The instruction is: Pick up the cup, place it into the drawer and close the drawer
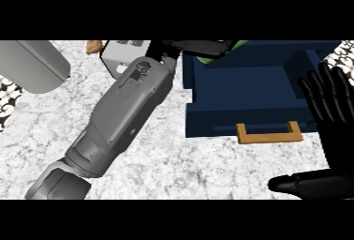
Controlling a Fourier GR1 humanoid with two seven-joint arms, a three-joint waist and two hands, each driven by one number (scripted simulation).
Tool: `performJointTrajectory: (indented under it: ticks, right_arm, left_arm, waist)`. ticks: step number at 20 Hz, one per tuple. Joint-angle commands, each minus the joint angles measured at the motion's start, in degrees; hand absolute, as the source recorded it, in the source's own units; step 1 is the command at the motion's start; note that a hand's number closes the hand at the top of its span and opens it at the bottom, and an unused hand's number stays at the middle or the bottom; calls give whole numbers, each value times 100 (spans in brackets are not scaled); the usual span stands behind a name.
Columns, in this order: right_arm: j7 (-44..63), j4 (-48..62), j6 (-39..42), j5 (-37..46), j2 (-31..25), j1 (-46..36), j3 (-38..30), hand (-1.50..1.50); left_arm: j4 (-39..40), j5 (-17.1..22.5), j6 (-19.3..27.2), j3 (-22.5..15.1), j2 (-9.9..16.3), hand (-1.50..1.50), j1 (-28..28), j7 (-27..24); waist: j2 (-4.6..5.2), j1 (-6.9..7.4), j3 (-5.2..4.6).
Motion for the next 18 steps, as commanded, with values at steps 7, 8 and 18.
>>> performJointTrajectory:
  ticks: [7,8,18]
  right_arm:
    - [-269,145,169,-21,12,72,51,-150]
    - [-17,-42,74,-76,10,58,36,-150]
    - [-274,225,251,-89,78,-2,215,-150]
  left_arm:
    - [987,863,335,-1315,-1,150,-176,-542]
    - [1278,841,259,-1100,-1,150,-548,-417]
    - [1433,1147,790,-2352,-1,150,-686,-22]
  waist:
    - [32,-174,3]
    - [35,-163,2]
    - [82,-437,12]
